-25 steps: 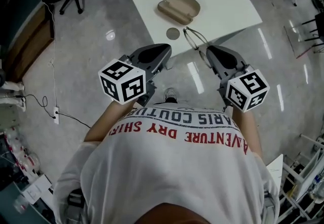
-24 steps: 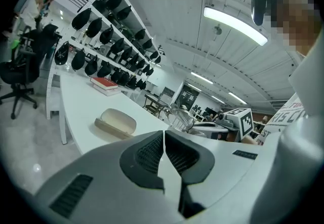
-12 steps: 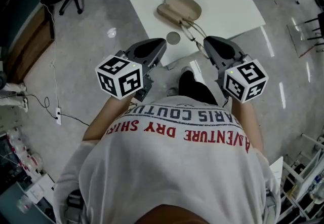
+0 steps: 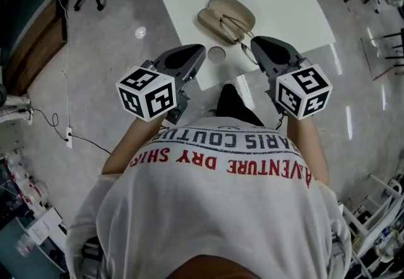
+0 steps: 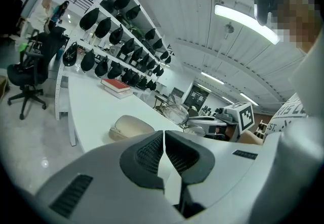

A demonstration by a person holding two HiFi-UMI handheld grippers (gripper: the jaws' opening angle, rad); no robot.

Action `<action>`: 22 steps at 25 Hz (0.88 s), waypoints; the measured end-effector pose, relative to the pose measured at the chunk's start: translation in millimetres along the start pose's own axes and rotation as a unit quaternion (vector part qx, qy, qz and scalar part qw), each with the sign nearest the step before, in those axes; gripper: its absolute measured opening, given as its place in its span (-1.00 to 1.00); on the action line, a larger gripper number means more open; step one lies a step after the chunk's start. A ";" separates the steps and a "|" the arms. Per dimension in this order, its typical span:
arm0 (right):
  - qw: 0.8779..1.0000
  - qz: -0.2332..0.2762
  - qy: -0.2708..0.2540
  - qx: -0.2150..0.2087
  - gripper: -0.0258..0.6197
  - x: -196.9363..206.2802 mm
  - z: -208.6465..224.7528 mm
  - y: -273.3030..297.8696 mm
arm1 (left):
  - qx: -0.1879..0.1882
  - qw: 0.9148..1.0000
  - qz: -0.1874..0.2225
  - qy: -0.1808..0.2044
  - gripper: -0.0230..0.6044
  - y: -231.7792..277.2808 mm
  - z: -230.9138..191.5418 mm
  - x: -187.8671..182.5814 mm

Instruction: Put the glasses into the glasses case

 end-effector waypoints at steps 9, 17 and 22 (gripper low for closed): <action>0.999 -0.030 -0.009 -0.028 -0.81 -3.3 23.9 39.1 | -0.024 0.999 0.003 -0.022 -0.82 22.2 -22.5 -10.7; 0.998 -0.056 -0.007 -0.038 -0.81 -0.5 33.3 81.5 | -0.042 0.998 -0.001 -0.037 -0.82 25.6 -44.1 -16.0; 0.996 -0.077 -0.006 -0.037 -0.81 13.0 35.4 105.8 | -0.054 0.998 -0.007 -0.043 -0.82 21.7 -52.5 -11.3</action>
Point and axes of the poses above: the fingertips, and each gripper's own axes: y forward along the fingers, z to its right, x out of its underside, the point moved 3 cm from there along -y, backward along the fingers, and after that the axes turned 1 degree about y, right-handed, at the moved point
